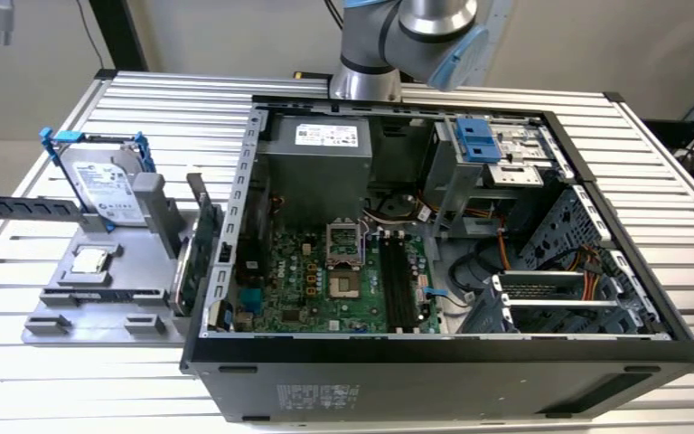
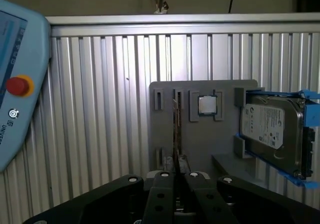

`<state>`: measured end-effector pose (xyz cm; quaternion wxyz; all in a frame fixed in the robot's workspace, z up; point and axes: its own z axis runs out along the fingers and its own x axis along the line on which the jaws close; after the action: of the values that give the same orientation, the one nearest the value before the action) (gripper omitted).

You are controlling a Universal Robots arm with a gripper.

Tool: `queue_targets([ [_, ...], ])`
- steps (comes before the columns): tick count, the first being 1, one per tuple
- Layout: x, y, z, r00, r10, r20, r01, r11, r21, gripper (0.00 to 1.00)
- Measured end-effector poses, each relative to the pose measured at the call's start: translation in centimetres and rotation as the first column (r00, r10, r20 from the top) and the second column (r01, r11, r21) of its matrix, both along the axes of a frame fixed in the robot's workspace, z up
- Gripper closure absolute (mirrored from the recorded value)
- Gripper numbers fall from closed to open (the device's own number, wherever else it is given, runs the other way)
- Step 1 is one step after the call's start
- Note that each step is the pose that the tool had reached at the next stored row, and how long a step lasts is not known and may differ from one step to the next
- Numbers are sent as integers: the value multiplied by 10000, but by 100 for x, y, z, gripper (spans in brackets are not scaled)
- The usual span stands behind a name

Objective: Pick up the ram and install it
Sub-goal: 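Pick up the ram and move it above insertion slot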

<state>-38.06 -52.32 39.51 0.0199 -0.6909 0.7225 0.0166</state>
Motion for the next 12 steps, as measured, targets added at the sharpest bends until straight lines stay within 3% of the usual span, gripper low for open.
queue_targets([
  [12,0,0,5,10000,0,-1,0,10000,0,100],
])
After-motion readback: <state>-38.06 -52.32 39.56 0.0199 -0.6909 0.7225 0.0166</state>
